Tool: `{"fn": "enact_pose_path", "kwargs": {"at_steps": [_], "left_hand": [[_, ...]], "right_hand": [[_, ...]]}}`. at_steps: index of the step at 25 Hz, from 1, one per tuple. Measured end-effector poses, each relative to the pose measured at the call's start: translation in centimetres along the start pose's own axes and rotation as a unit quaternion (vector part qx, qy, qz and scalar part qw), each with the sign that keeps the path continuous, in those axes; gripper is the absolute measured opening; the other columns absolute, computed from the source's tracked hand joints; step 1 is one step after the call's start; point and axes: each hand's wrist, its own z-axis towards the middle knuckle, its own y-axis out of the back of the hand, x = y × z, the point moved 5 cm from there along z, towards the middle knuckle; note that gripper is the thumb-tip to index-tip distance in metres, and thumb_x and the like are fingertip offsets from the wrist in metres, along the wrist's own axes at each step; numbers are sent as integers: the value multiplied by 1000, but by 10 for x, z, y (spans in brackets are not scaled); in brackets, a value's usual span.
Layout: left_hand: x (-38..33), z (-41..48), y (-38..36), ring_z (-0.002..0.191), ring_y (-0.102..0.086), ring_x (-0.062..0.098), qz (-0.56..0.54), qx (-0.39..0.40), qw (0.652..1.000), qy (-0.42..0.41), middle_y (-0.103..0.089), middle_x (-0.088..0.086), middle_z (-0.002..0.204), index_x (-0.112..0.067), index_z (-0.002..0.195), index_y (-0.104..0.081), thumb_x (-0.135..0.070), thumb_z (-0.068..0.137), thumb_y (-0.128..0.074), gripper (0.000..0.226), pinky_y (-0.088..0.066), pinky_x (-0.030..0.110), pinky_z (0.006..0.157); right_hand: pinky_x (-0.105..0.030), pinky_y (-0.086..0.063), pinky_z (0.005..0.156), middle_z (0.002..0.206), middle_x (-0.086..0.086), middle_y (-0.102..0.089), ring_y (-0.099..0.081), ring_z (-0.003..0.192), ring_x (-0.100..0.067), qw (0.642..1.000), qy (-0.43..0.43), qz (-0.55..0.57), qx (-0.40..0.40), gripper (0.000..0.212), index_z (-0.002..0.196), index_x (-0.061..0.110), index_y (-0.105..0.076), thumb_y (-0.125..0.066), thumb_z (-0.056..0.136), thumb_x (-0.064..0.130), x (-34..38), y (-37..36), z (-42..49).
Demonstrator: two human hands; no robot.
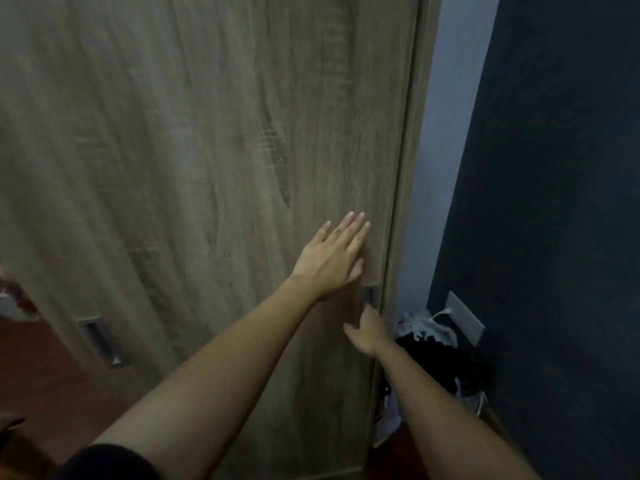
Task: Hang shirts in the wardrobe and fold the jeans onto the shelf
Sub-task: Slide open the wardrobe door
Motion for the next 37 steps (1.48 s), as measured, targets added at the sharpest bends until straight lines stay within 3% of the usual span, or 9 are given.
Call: {"fn": "enact_pose_path", "kwargs": {"at_steps": [3, 5, 9, 11, 13, 17, 25, 31, 37], "left_hand": [[-9, 24, -17, 136, -37, 22, 52, -154, 986, -25, -40, 9, 147, -8, 140, -40, -35, 85, -35, 62, -33, 41, 108], [-13, 37, -36, 136, -37, 20, 80, -196, 977, -11, -40, 8, 147, -9, 141, -39, -36, 82, -37, 64, -24, 40, 111], [-2, 49, -65, 145, -8, 15, 163, -259, 952, 15, -4, 3, 158, -12, 149, -14, -39, 91, -35, 68, 0, 37, 113], [7, 47, -71, 145, 7, 14, 185, -283, 941, 8, 14, 4, 158, -14, 150, -8, -43, 94, -30, 66, 3, 35, 114], [15, 43, -72, 145, 9, 14, 197, -302, 933, 0, 15, 4, 157, -15, 149, -10, -46, 95, -29, 66, 4, 34, 114], [40, 23, -74, 145, 3, 14, 208, -312, 927, -2, 9, 3, 158, -15, 148, -16, -49, 94, -31, 66, -1, 34, 113], [129, -58, -63, 146, -1, 16, 239, -307, 921, -5, 4, 5, 159, -13, 148, -18, -50, 92, -36, 70, -7, 35, 112], [212, -132, -55, 146, -1, 16, 267, -293, 918, -2, 5, 6, 159, -12, 149, -13, -48, 92, -36, 72, -4, 35, 114], [292, -206, -45, 146, -1, 18, 276, -283, 919, 2, 5, 7, 159, -10, 149, -12, -47, 92, -36, 73, -1, 36, 116]], "right_hand": [[-35, -44, 101, 134, -8, -50, -51, 121, -28, 999, -20, 41, 25, 85, 136, 12, -39, -49, 67, 60, -29, -14, 37], [-34, -46, 97, 130, -10, -53, -54, 116, -29, 996, -57, 48, 41, 73, 132, 7, -40, -54, 75, 51, -13, 4, 23], [-32, -44, 98, 140, -13, -43, -47, 124, -30, 994, -64, -10, 92, 102, 144, -2, -9, -65, 76, 51, -7, 12, 25], [-31, -46, 91, 134, -11, -48, -50, 119, -28, 994, -44, -46, 93, 93, 134, 1, -20, -69, 73, 51, -2, 14, 21], [-28, -45, 80, 125, -8, -52, -54, 113, -25, 994, -32, -49, 93, 77, 121, 8, -28, -72, 72, 48, 5, 13, 15], [-28, -43, 76, 124, -9, -53, -55, 111, -25, 989, -1, -69, 129, 81, 124, 7, -27, -72, 71, 49, 31, -4, 12], [-32, -41, 100, 142, -14, -42, -44, 128, -28, 983, 70, -97, 137, 115, 145, -3, 3, -72, 73, 45, 115, -77, 1], [-34, -44, 97, 138, -18, -46, -48, 124, -31, 977, 116, -118, 134, 108, 143, -6, -3, -69, 76, 46, 195, -150, -11], [-33, -44, 98, 139, -21, -45, -48, 124, -32, 963, 155, -143, 167, 106, 144, -8, 5, -65, 82, 42, 264, -228, -24]]}}
